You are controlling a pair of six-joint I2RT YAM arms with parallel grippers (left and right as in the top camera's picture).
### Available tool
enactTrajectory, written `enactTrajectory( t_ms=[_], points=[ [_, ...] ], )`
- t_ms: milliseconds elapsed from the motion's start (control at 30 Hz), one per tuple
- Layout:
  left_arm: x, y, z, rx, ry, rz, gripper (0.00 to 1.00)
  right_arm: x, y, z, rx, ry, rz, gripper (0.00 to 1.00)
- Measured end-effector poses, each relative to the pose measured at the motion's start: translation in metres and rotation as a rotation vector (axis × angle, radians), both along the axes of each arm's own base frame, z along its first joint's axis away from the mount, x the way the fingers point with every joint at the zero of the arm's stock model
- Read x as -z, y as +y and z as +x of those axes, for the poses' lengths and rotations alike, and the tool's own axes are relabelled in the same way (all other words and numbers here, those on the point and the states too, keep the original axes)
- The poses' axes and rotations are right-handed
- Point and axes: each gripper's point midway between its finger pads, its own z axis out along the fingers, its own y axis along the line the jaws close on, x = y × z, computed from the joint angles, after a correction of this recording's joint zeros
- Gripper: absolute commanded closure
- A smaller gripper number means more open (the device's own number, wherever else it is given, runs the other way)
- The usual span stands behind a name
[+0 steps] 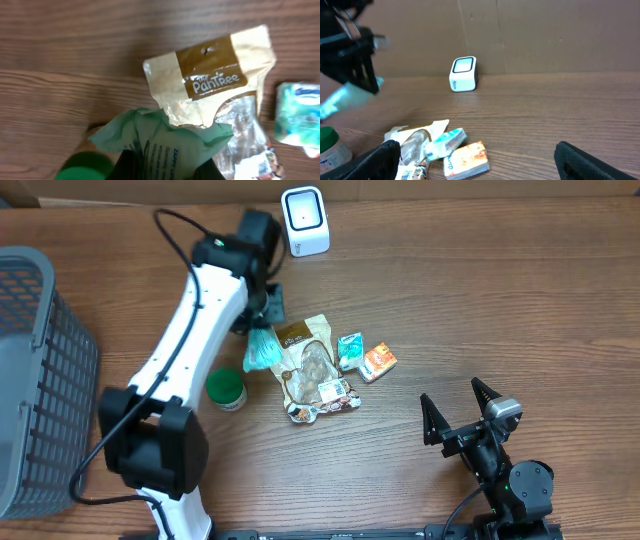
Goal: Scan the item barcode
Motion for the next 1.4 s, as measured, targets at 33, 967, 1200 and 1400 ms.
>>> enactTrajectory(
  t_ms=[33, 967, 1200, 1400],
  points=[
    [0.006, -0.002, -0.001, 0.005, 0.005, 0.002, 0.96, 0.000, 0.000, 0.000, 0.000, 0.001, 0.000, 0.00],
    [0.027, 0.008, -0.034, -0.015, 0.132, 0.061, 0.59, 0.000, 0.000, 0.000, 0.000, 0.001, 0.000, 0.00],
    [-0.085, 0.037, -0.005, -0.074, -0.015, -0.008, 0.48, 0.000, 0.000, 0.000, 0.000, 0.000, 0.000, 0.00],
    [-0.177, 0.095, 0.000, -0.150, -0.234, -0.048, 0.08, 0.000, 0.000, 0.000, 0.000, 0.000, 0.000, 0.00]
  ],
)
